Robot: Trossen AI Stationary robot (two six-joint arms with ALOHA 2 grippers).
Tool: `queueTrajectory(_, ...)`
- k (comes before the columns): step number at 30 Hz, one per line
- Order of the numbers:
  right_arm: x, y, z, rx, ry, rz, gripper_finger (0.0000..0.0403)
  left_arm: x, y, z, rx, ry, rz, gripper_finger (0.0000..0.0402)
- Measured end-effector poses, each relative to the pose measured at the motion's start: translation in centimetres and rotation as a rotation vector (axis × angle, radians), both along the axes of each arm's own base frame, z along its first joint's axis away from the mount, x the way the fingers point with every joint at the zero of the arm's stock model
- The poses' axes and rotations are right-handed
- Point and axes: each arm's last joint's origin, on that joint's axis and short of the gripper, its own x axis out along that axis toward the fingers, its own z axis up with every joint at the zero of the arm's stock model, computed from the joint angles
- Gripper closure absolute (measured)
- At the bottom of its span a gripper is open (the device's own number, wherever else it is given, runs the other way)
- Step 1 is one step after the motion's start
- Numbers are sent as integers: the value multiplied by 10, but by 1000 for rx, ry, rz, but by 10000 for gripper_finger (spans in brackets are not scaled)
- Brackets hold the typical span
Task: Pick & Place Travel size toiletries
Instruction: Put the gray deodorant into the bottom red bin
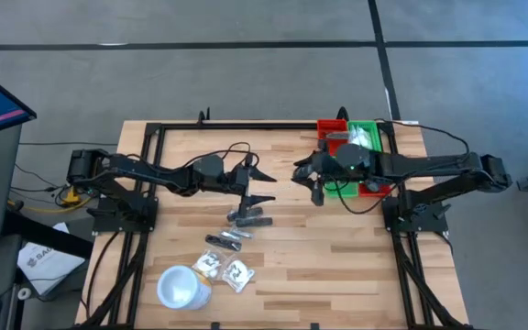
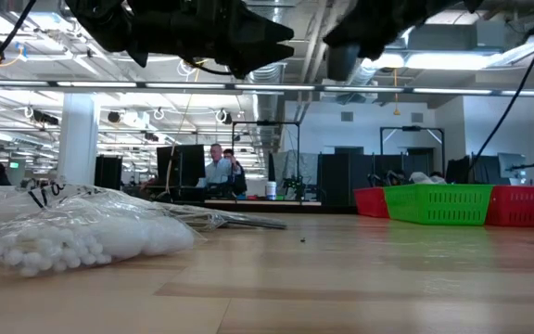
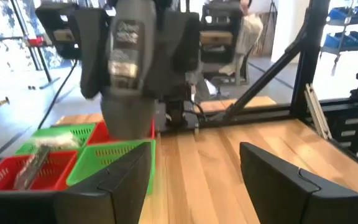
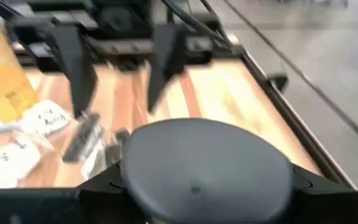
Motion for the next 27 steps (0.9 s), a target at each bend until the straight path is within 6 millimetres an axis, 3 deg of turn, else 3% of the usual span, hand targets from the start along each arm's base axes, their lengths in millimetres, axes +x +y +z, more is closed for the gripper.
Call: queueTrajectory(27,-58,-42,-39,271,533,-517,205,0,0,-2,-2,16,4,180)
